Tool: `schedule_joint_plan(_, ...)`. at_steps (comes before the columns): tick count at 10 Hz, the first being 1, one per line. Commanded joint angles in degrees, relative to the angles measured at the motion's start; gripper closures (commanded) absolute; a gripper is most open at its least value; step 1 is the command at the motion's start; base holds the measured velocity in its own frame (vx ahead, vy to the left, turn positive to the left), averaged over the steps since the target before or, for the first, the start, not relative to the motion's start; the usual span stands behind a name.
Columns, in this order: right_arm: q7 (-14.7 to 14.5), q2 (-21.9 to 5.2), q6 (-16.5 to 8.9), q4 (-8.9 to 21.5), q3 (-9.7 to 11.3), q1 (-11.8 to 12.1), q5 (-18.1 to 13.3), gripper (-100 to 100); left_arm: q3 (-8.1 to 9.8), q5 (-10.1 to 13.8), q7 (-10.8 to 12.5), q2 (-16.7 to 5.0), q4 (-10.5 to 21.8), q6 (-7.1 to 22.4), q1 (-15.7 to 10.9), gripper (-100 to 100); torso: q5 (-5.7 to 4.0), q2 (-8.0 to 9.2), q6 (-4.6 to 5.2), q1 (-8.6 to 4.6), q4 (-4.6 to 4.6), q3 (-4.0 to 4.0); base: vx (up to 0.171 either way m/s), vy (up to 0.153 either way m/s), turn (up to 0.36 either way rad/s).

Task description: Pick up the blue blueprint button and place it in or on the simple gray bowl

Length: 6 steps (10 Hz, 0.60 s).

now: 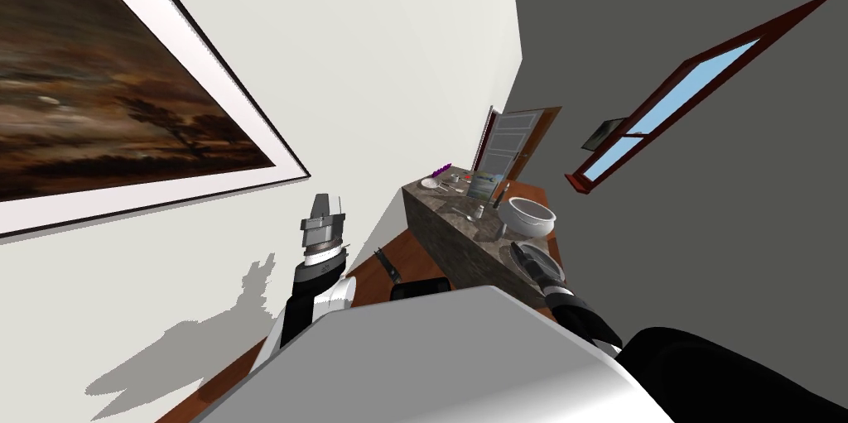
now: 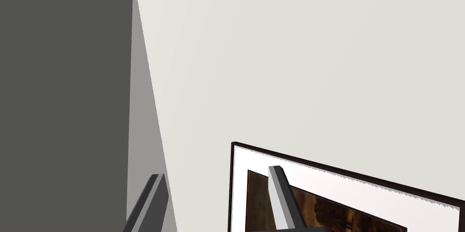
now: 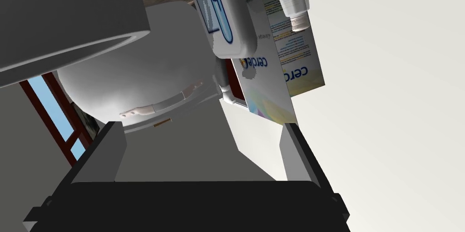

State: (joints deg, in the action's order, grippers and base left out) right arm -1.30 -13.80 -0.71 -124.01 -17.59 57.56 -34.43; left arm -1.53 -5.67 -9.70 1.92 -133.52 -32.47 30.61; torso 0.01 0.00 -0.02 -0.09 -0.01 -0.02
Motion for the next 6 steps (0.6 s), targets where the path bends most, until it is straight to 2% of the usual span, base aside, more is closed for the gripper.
schedule_joint_plan(1,-0.1,0.1,0.1,0.1,0.0,0.0,-0.1,-100,0.0,0.0,0.0,0.0,0.0,0.0,0.0,0,0.0,0.0,0.0,0.0,0.0,0.0,0.003,-0.004,0.014)
schedule_joint_plan(6,-0.1,0.1,0.1,0.1,0.0,0.0,-0.1,-100,0.0,0.0,0.0,0.0,0.0,0.0,0.0,0,-0.01,-0.02,0.0,-0.03,0.0,-0.01,0.003,-0.003,-0.003)
